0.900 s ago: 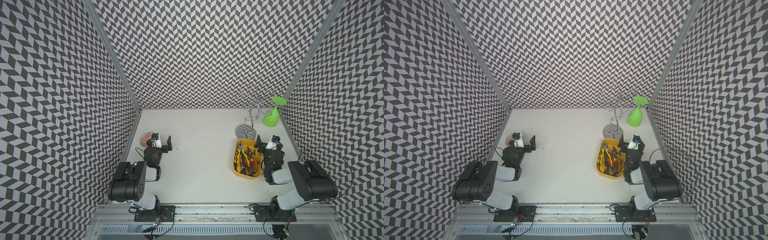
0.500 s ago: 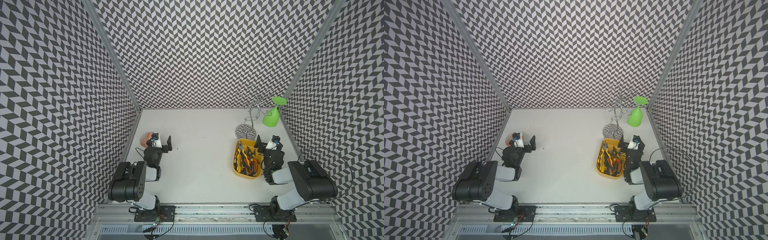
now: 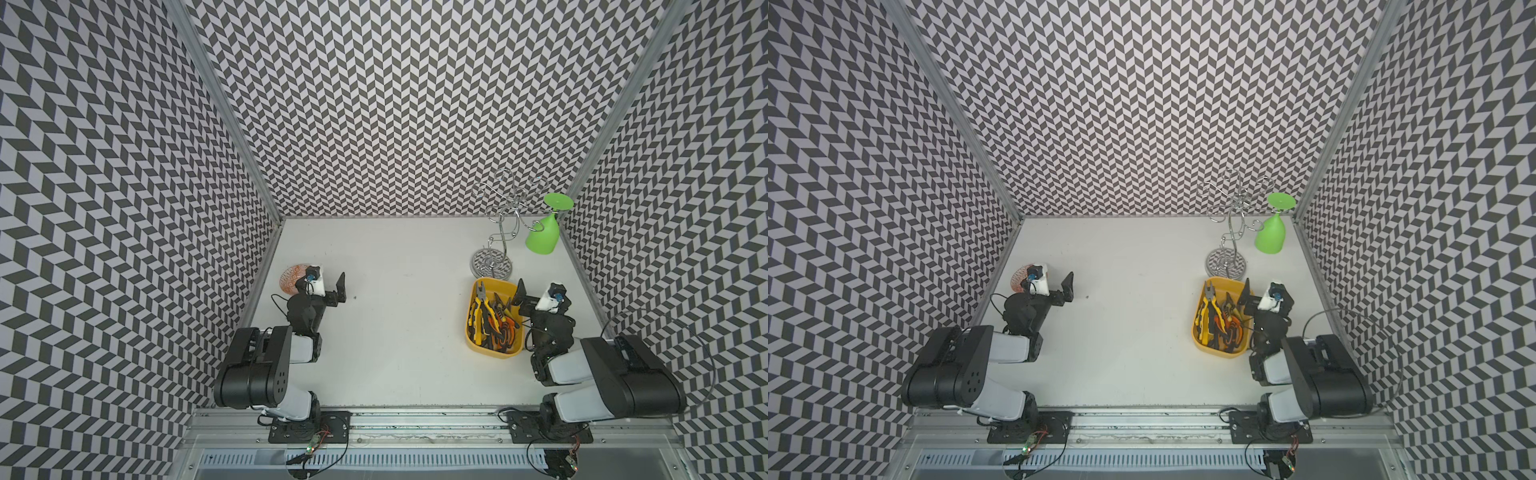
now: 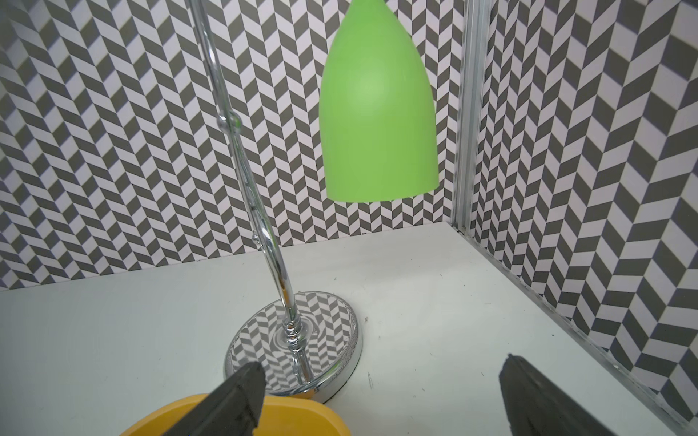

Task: Take the pliers out of the storage box
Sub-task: Pick up the pliers from the storage box.

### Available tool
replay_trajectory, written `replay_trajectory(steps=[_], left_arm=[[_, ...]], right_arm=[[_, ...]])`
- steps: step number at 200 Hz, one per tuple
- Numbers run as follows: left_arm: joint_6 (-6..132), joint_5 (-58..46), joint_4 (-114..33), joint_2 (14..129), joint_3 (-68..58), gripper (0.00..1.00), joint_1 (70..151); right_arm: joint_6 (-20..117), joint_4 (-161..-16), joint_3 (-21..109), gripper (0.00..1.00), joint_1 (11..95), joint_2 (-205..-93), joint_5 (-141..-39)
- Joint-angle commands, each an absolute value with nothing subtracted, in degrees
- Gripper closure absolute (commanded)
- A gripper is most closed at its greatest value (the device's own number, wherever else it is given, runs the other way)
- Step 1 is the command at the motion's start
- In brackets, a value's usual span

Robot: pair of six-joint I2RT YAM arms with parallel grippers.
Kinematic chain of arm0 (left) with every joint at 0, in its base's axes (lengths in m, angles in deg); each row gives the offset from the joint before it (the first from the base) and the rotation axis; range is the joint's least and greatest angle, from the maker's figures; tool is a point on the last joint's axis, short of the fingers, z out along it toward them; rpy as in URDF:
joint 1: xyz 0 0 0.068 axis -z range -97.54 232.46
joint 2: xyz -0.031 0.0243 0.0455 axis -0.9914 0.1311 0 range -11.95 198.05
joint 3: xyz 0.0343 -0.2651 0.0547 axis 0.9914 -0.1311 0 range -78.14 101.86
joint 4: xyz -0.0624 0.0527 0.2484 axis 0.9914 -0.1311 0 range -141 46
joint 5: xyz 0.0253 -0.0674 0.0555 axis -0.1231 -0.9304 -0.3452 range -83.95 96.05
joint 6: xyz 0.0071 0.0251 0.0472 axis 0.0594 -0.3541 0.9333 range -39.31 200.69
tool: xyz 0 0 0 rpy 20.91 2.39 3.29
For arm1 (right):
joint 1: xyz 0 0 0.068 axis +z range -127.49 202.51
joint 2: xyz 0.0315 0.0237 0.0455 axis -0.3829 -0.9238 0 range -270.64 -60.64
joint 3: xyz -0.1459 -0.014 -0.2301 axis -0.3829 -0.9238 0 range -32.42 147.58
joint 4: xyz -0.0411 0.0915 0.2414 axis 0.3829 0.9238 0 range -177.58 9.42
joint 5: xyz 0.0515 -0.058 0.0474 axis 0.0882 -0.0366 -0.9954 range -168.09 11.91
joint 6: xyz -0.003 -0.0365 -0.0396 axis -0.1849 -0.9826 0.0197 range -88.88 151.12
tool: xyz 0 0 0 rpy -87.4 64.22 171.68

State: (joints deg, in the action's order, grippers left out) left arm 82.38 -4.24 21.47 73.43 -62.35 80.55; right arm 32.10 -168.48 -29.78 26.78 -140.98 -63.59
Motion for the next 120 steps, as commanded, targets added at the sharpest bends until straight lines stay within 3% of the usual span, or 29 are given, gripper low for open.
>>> replay_trajectory(steps=[1,43,67,98,120], left_arm=[[83.08,-6.11,15.00,69.64,-60.04,0.02,80.78],[85.02,-0.93,5.59,63.23,-57.48,0.02,85.97],[84.84,0.85,3.57,60.08,-56.31,0.02,90.81],[86.13,0.00,-0.45,57.72,-52.26,0.02,97.19],[87.08,-0.13,-5.06,55.74,-50.11,0.02,102.92]], right_arm=[[31.94,-165.42,-29.06,0.01,27.36,-132.59,-65.86],[35.95,-138.31,-23.70,0.01,27.44,-113.79,-75.22],[39.77,-129.90,-22.40,0.01,27.43,-106.02,-79.48],[43.52,-125.16,-22.56,0.01,27.43,-100.37,-87.81],[48.16,-112.56,-17.00,0.01,27.48,-99.36,-89.51]])
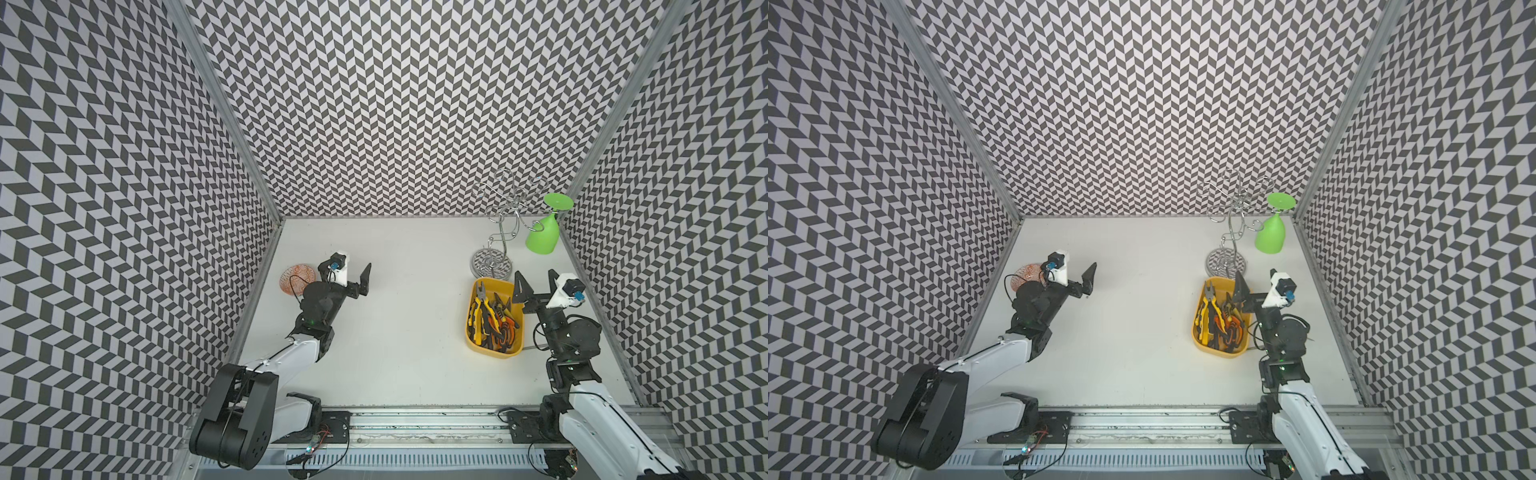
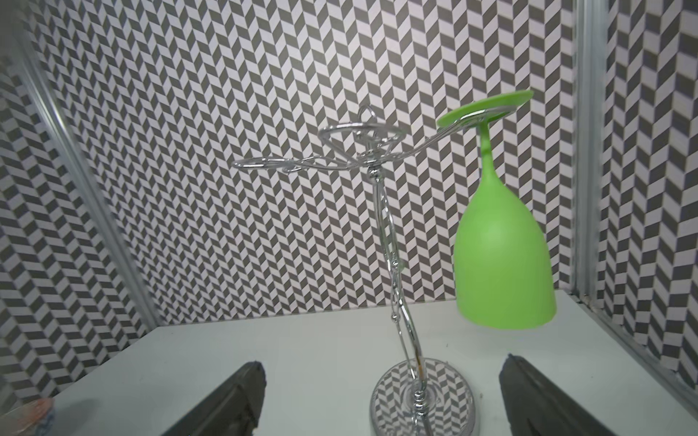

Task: Take the pliers out of the storage box
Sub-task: Pick up the pliers from the storage box.

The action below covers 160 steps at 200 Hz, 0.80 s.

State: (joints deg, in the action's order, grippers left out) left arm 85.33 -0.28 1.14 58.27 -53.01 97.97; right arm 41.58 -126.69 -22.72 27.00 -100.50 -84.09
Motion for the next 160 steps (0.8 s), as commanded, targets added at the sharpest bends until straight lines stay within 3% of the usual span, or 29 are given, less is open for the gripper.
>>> replay_trajectory(steps=[1,41,70,92,121,146,160], left_arm=[[87.09,-0.16,-5.24,55.64,-50.02,0.02,103.20],[86.31,-3.53,-14.41,52.59,-47.06,0.02,112.71],[85.06,-7.99,-20.10,50.36,-46.35,0.02,117.54],[86.67,-14.22,-24.79,48.58,-45.28,0.02,119.18],[92.50,-20.10,-33.53,47.48,-41.94,0.02,120.56],[97.99,-22.24,-36.89,46.61,-41.22,0.02,120.61],[100.38,-22.75,-37.10,46.32,-41.40,0.02,120.61]], right_arm=[[48.43,-111.85,-16.62,0.01,27.46,-99.47,-89.42],[50.21,-91.14,-5.75,0.01,29.69,-106.43,-87.31],[50.96,-80.05,1.81,0.01,36.52,-111.85,-78.32],[49.27,-74.12,6.46,0.01,41.31,-115.26,-72.39],[45.02,-69.14,10.27,0.00,41.84,-121.08,-73.51],[45.74,-61.19,14.24,0.17,41.80,-126.92,-74.67],[46.15,-55.40,17.34,0.34,41.91,-130.47,-75.34]])
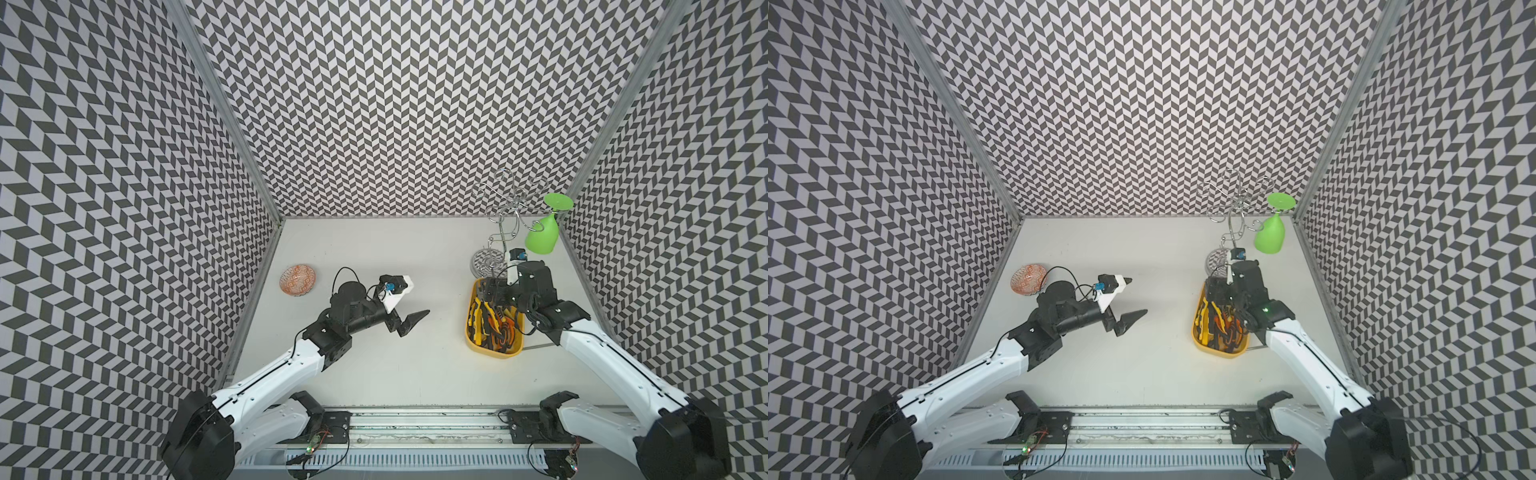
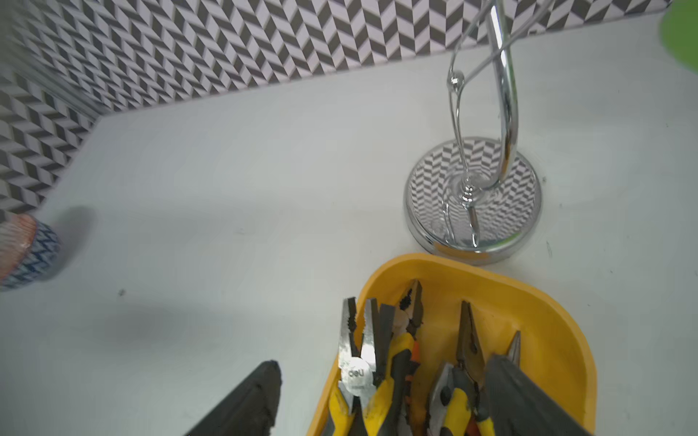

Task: Take the pliers out of the storage box
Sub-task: Pick up the pliers from the storage box.

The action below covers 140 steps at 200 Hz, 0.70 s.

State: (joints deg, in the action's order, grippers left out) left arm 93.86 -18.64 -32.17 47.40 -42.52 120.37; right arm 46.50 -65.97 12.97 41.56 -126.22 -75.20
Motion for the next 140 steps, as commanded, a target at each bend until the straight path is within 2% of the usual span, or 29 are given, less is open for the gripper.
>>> replay_trajectory(steps=[1,13,27,40,94,121,140], left_arm=[[100.56,-22.81,-37.13,46.28,-41.40,0.02,120.61],[101.86,-22.77,-37.00,46.30,-41.65,0.02,120.52],[103.10,-22.78,-36.80,46.62,-42.05,0.02,120.52],[103.88,-22.69,-36.58,47.17,-42.44,0.02,120.52],[104.00,-23.84,-35.65,48.85,-43.39,0.02,120.52],[104.13,-23.76,-36.35,48.65,-43.16,0.02,120.49],[104.18,-23.38,-36.01,48.51,-43.55,0.02,120.48]], right_arm=[[46.33,-55.05,17.51,0.35,41.92,-130.71,-75.31],[47.21,-52.87,18.70,0.45,42.01,-132.58,-76.84],[47.90,-51.38,19.44,0.47,42.20,-134.09,-77.87],[48.87,-49.73,19.68,0.54,42.34,-134.99,-76.20],[48.54,-47.85,18.04,0.58,42.81,-136.72,-78.27],[48.53,-46.77,18.82,0.67,43.41,-137.57,-78.05],[48.20,-46.51,18.28,0.67,43.50,-137.92,-79.05]])
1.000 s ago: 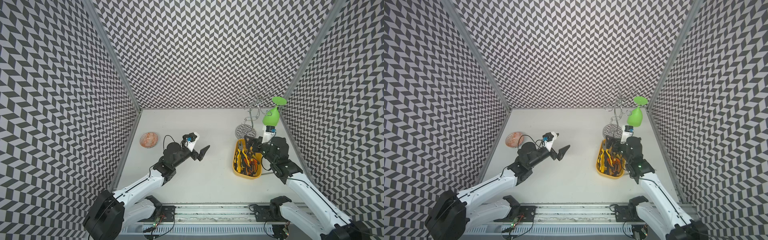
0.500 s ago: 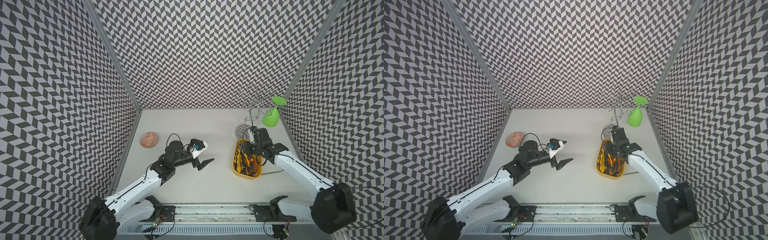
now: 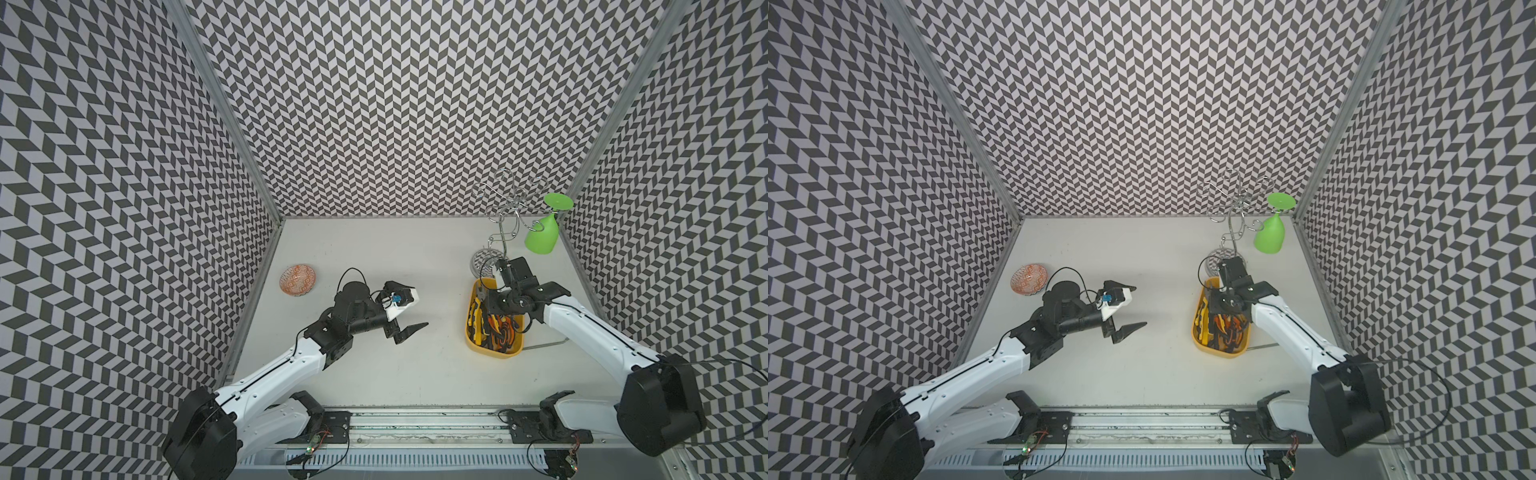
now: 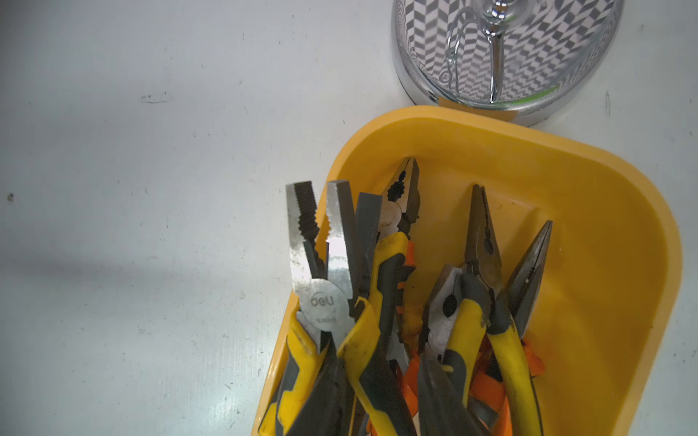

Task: Take the pliers out of the storage box
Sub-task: Pick up the pliers from the storage box.

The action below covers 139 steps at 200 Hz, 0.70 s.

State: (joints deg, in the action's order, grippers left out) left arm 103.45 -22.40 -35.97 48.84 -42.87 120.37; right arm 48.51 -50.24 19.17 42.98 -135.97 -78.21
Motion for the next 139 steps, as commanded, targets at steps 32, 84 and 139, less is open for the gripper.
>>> replay_trajectory(steps=[32,84,139], left_arm=[[104.21,-23.63,-36.46,48.98,-43.01,0.02,120.52],[104.42,-23.33,-36.80,49.29,-42.77,0.02,120.50],[99.54,-24.04,-32.65,49.22,-42.76,0.02,119.93]], right_arm=[[47.65,-47.76,18.24,0.65,43.56,-140.43,-80.25],[48.38,-48.45,18.22,0.83,43.60,-138.83,-78.36],[48.76,-53.73,15.31,0.96,43.55,-132.02,-76.94]])
